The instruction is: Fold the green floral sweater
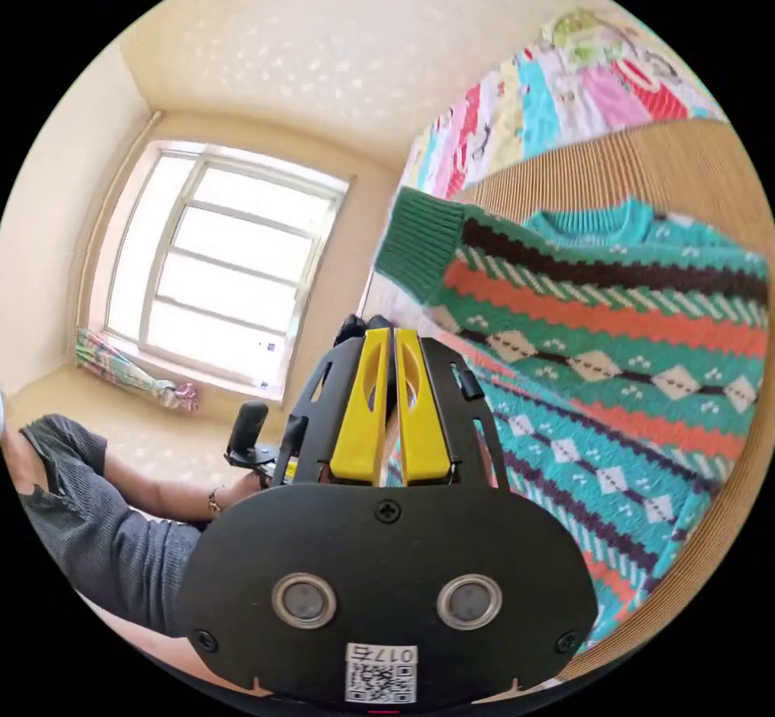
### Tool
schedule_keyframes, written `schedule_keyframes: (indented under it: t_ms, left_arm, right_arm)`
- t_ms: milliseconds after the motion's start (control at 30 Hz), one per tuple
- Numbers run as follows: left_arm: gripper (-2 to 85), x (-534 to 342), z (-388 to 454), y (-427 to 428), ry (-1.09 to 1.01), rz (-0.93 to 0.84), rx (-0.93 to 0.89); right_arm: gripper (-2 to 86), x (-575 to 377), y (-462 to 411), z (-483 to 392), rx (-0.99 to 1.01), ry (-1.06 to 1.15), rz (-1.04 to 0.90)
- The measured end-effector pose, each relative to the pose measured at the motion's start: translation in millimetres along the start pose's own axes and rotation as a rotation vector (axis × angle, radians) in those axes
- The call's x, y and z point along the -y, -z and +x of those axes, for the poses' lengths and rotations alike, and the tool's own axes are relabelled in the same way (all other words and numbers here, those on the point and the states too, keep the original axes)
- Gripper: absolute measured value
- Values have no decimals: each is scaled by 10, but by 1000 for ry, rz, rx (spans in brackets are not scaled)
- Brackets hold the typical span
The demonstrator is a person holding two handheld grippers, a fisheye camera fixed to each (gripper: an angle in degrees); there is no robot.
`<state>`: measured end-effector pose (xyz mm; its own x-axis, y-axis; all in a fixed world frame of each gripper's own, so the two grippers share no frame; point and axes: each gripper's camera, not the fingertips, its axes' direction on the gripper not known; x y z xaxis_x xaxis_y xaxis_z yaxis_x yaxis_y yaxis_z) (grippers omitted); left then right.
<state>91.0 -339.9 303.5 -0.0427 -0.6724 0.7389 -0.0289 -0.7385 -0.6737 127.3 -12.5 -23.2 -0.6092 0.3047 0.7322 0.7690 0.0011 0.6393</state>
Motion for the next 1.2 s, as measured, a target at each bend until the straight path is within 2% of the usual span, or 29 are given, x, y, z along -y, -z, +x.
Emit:
schedule_keyframes:
  t_ms: [67, 167, 300, 400, 467, 533, 567, 633, 733, 800, 833, 900, 1000, 1067, 1100, 1200]
  left_arm:
    - [53, -27, -185, 116, 25, 17, -7]
    - [57, -84, -458, 318, 59, 46, 19]
    - [64, -148, -825, 482, 101, 39, 84]
    - [65, -163, -1074, 540, 121, 18, 119]
    - [65, -141, -1195, 542, 120, 2, 130]
    - [66, -103, -1254, 516, 111, -15, 145]
    - [67, -74, -1290, 495, 108, -24, 158]
    - [72, -17, -1354, 474, 88, -47, 183]
    - [87, 123, -1498, 514, 28, -133, 291]
    - [97, 188, -1595, 609, 7, -152, 333]
    - [103, 230, -1645, 664, -16, -159, 325]
    - [115, 301, -1709, 694, -46, -181, 277]
    - [127, 410, -1786, 587, -76, -259, 248]
    - [116, 488, -1870, 401, -74, -357, 231]
    - [106, 513, -1901, 340, -61, -398, 213]
    - [69, 707, -1985, 428, 28, -471, 276]
  right_arm:
    - [9, -190, -178, 141, 31, -51, -24]
    - [9, -667, -66, 206, -45, -109, -6]
    - [11, -1363, 345, 287, -394, -263, -17]
    - [12, -1559, 587, 394, -530, -326, -40]
    - [9, -1551, 544, 416, -709, -307, -135]
    - [8, -1583, 350, 601, -1002, -352, -327]
    - [9, -1609, 325, 651, -1019, -364, -361]
    - [12, -1648, 528, 609, -943, -445, -246]
    - [24, -1842, 868, 376, -944, -525, -58]
    - [48, -2038, 979, 307, -848, -524, -32]
    - [81, -2182, 999, 334, -738, -526, -63]
    - [136, -2404, 975, 416, -648, -551, -126]
    - [153, -2755, 878, 587, -514, -586, -214]
    - [129, -2933, 823, 721, -489, -645, -265]
    - [81, -3037, 805, 808, -486, -689, -307]
    - [43, -3199, 1023, 847, -397, -722, -262]
